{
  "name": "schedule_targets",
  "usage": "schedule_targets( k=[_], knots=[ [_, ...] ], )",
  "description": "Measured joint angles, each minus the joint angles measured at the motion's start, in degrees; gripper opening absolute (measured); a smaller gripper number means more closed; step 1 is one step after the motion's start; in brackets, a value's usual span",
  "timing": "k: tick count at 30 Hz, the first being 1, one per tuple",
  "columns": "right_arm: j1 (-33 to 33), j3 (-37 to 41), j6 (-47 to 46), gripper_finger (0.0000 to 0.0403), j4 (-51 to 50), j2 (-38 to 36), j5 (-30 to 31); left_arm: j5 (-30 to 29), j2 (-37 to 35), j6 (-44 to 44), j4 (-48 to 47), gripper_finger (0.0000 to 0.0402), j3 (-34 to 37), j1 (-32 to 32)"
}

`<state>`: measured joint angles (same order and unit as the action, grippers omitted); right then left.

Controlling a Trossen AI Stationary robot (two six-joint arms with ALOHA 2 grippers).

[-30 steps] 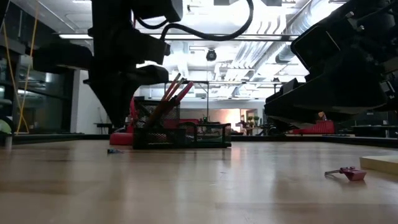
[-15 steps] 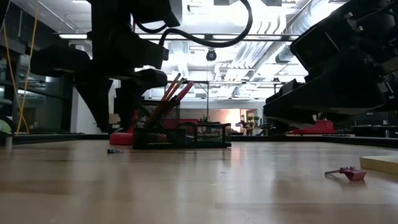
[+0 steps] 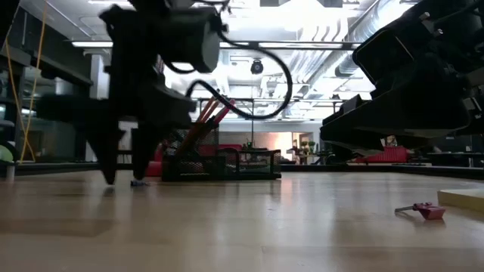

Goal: Pick and place office supplies into organizer
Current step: Put the blue binder clip into the desk organizer

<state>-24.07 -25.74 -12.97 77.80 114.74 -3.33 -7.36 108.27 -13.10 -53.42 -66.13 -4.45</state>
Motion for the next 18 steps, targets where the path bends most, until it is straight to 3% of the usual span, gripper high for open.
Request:
schedule_targets(
  k=[9,13,18],
  knots=[
    [-0.4,-2.2,1.2,0.0134,-5.1,0.1,0.3,-0.8,-0.6,-2.3,4.8,0.0167,1.0,0.2],
    [-0.4,-2.9,1.3,0.0134,-6.1,0.1,0.3,3.5,-0.6,-2.2,5.8,0.016,1.0,0.6],
    [-0.4,-2.9,1.4,0.0134,-6.1,0.1,0.3,3.6,-0.3,-1.5,5.6,0.0143,1.0,0.5]
  ],
)
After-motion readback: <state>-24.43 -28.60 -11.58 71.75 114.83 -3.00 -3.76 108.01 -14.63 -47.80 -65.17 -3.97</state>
